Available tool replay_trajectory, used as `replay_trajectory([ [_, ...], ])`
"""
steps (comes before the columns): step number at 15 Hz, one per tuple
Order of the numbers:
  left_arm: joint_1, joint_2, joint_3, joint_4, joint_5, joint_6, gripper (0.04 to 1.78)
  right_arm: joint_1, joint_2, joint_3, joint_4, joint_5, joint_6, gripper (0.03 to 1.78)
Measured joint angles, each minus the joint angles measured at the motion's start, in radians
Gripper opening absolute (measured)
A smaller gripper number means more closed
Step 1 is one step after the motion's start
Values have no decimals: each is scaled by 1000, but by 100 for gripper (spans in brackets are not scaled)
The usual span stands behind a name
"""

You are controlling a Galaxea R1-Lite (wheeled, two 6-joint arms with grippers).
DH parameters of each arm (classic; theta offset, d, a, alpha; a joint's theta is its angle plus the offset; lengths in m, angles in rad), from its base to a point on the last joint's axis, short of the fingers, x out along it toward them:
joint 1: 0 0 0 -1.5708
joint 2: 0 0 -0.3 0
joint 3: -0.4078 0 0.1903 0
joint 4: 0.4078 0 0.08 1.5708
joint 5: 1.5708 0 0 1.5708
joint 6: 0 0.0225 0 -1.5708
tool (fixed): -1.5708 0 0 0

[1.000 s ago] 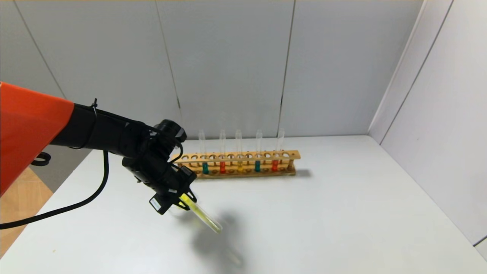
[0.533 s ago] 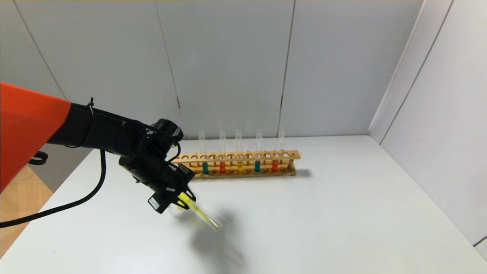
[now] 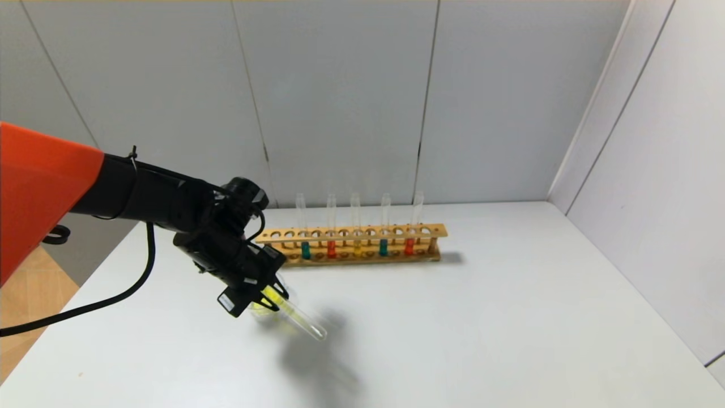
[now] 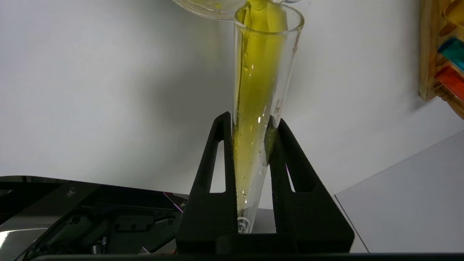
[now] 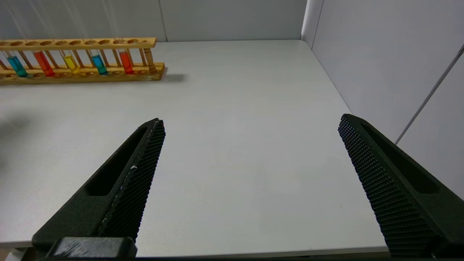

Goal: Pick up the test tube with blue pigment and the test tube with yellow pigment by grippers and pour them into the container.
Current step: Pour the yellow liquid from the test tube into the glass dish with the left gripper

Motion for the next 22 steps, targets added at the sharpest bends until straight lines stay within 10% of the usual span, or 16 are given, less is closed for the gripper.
replay_trajectory([
  [22, 23, 41, -74, 88, -5, 4, 32, 0, 0, 0, 0, 0, 0, 175],
])
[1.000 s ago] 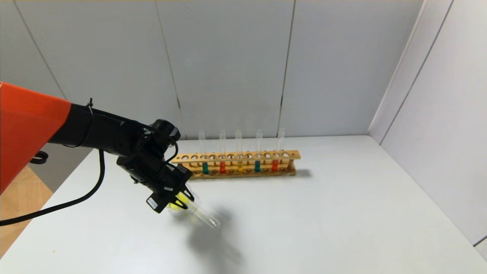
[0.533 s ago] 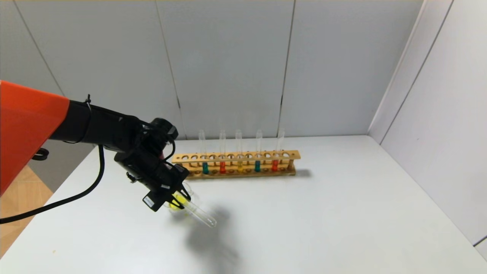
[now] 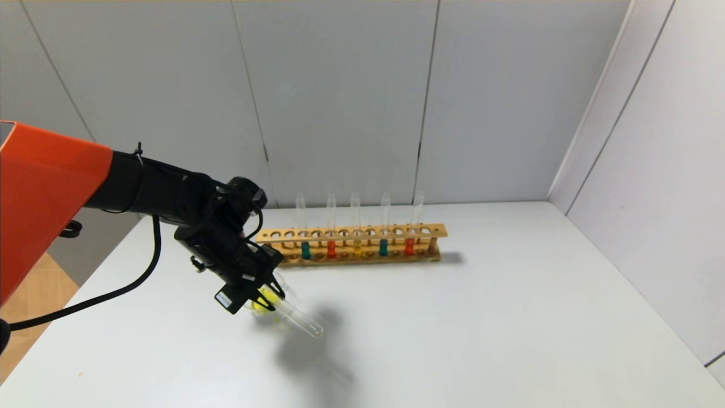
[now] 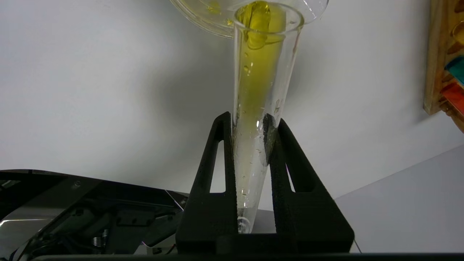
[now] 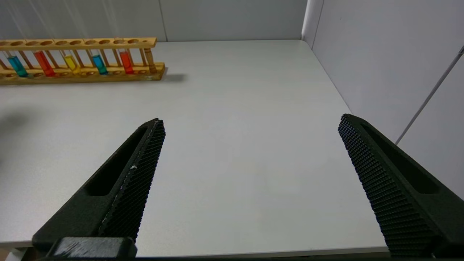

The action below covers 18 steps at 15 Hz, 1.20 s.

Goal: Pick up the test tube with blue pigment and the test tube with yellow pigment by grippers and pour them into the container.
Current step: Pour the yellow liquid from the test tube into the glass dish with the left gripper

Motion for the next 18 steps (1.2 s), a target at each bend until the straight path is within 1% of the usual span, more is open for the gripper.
replay_trajectory([
  [2, 2, 3, -16, 29, -7, 0, 32, 0, 0, 0, 0, 0, 0, 175],
  [5, 13, 4, -48, 68, -59, 5, 32, 0, 0, 0, 0, 0, 0, 175],
  [11, 18, 21, -62, 77, -63, 11, 32, 0, 0, 0, 0, 0, 0, 175],
  [14, 27, 32, -89, 114, -98, 22, 32, 0, 0, 0, 0, 0, 0, 175],
  [18, 37, 42, -109, 131, -108, 29, 32, 0, 0, 0, 0, 0, 0, 175],
])
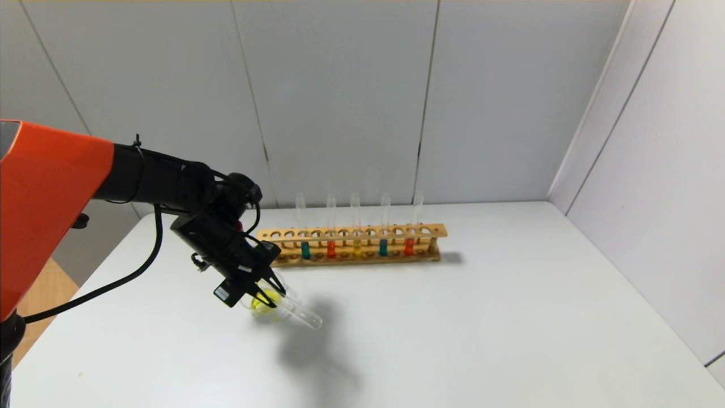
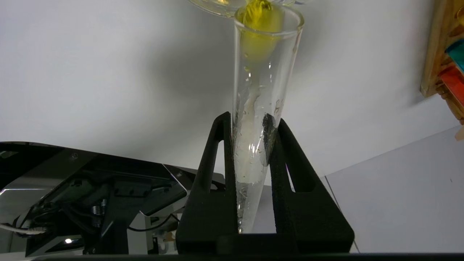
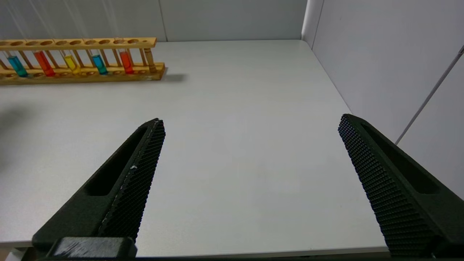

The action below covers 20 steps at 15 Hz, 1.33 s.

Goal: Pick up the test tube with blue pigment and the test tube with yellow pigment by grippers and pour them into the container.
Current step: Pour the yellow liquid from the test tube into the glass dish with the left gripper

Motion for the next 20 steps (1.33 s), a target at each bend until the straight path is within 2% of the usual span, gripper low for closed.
replay_trajectory([
  [14, 26, 11, -31, 44, -93, 26, 32, 0, 0, 0, 0, 0, 0, 175],
  [20, 56, 23, -101, 139, -159, 48, 32, 0, 0, 0, 0, 0, 0, 175],
])
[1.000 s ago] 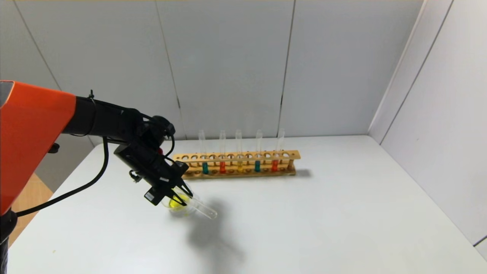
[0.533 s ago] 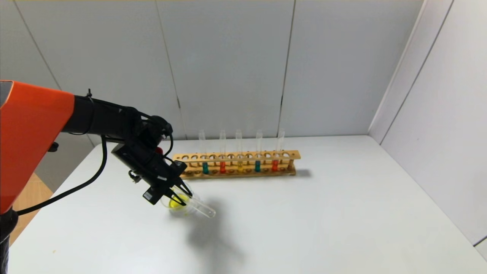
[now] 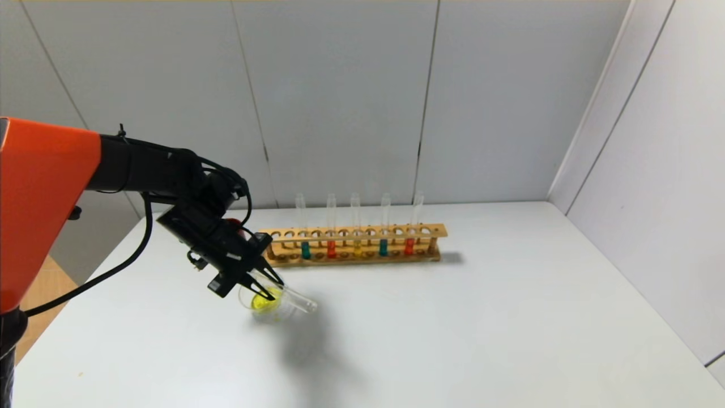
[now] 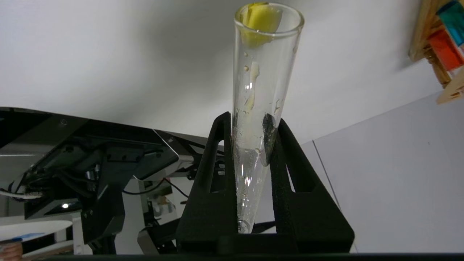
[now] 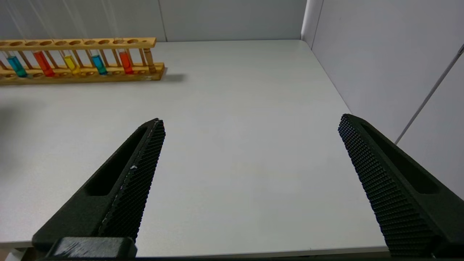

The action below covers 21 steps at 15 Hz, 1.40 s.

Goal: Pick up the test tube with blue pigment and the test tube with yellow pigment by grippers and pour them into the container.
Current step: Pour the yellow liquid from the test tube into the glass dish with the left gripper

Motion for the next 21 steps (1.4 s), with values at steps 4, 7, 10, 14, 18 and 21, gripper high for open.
replay_trajectory([
  [4, 8, 15, -40, 53, -11, 19, 32, 0, 0, 0, 0, 0, 0, 175],
  [7, 9, 20, -44, 54, -11, 21, 32, 0, 0, 0, 0, 0, 0, 175],
  [10, 10, 20, -49, 59, -14, 23, 32, 0, 0, 0, 0, 0, 0, 175],
  [14, 10, 19, -63, 98, -34, 42, 32, 0, 0, 0, 0, 0, 0, 175],
  [18, 9, 19, -70, 103, -41, 44, 32, 0, 0, 0, 0, 0, 0, 175],
  [21, 9, 17, -71, 105, -47, 44, 32, 0, 0, 0, 0, 0, 0, 175],
])
